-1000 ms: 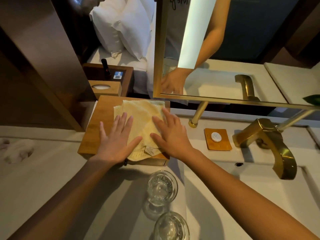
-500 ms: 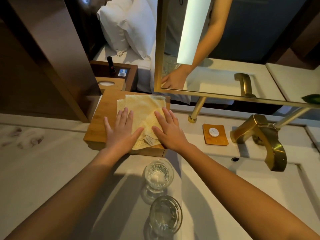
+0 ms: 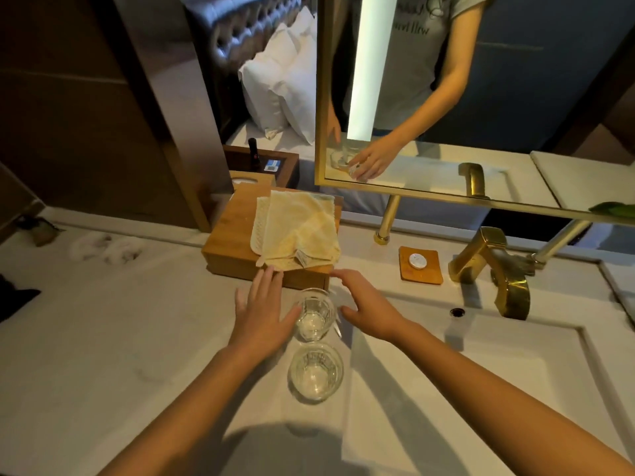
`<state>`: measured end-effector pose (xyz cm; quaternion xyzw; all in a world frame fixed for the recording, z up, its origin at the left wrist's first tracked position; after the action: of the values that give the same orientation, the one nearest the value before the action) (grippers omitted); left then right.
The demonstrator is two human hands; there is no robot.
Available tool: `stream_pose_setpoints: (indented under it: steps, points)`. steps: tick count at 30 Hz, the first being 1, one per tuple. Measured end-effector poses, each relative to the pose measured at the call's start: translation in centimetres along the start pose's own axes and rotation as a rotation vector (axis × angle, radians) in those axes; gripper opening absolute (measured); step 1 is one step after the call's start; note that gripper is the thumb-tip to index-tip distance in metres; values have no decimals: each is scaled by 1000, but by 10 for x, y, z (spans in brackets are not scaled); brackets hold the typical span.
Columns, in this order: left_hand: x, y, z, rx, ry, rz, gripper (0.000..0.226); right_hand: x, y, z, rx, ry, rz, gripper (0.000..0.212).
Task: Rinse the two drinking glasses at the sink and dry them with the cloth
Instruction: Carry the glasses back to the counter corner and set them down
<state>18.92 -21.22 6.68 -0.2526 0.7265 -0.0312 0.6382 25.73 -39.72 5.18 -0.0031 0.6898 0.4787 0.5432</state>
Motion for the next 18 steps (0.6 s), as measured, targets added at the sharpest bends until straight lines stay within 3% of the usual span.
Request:
stream_pose_setpoints:
  steps: [4, 9, 14, 18]
  points:
    - [9, -13, -50, 22, 8, -122, 89, 2, 14, -7, -134, 138, -150, 72]
    - [21, -31, -77, -87, 46, -154, 113, 12, 26, 1, -222, 348, -341, 105]
    - [40, -32, -86, -177, 38, -113, 126, 23, 24, 12, -246, 354, -309, 109]
    - [53, -29, -96, -224, 54, -74, 109, 29, 20, 15, -254, 304, -293, 105]
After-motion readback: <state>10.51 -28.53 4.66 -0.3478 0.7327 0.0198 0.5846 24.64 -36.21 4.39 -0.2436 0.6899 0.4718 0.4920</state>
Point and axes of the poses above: each hand's wrist, its own z-axis towards the middle knuckle, its own x-axis out of the palm, y = z × x, the point moved 3 cm from there along z, towards the middle knuckle, and after that the axes turned 10 degrees about -x, right-handed, at the moved point
